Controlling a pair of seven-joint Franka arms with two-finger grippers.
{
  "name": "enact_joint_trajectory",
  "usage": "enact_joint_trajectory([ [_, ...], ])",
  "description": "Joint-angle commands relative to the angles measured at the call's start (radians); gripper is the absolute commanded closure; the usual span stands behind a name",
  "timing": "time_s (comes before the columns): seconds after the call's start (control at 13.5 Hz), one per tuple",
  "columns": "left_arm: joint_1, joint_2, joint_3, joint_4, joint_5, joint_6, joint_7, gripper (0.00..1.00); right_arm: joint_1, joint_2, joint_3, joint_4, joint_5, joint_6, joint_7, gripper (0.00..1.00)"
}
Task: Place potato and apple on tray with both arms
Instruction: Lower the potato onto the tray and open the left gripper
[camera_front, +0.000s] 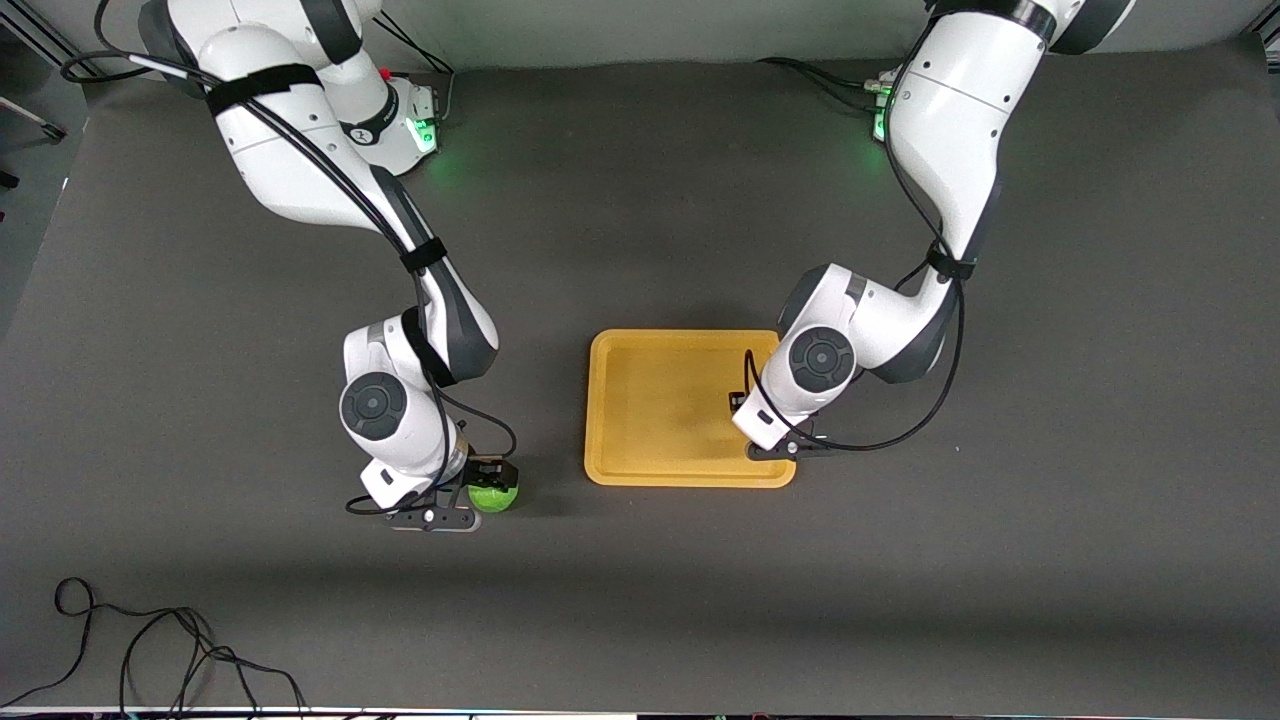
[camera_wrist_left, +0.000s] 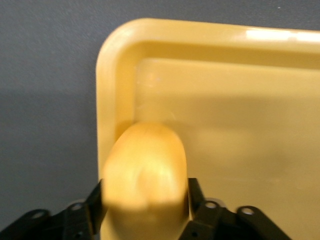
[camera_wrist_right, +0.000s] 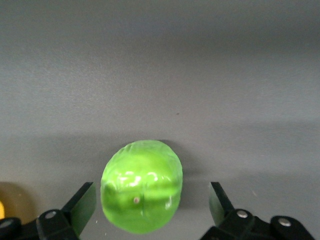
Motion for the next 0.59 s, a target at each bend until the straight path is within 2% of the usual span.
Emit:
enact_joint_trajectory([
  [0.0,-0.023,-0.006,0.014,-0.003,0.035,0.016,-0.040,0.00,0.009,0.031,-0.002,0.001,0.031,0.047,0.006,0.00],
  [0.15,-0.023,-0.015,0.014,-0.003,0.035,0.003,-0.041,0.00,0.009,0.044,-0.002,0.001,0.031,0.053,0.006,0.00],
  [0.22,-0.017,-0.035,0.014,-0.003,0.035,-0.009,-0.041,0.00,0.009,0.050,-0.004,0.002,0.031,0.056,0.004,0.08],
  [0.3,-0.008,-0.055,0.014,-0.003,0.035,-0.029,-0.040,0.00,0.009,0.048,-0.002,0.002,0.031,0.053,0.003,0.51],
  [0.37,0.001,-0.085,0.022,-0.001,0.035,-0.079,-0.023,0.00,0.011,0.041,-0.002,0.007,0.031,0.049,0.001,0.68],
  [0.52,0.065,-0.172,0.025,-0.003,0.038,-0.171,0.009,0.00,0.009,-0.004,-0.004,0.037,0.020,-0.018,-0.004,0.68],
])
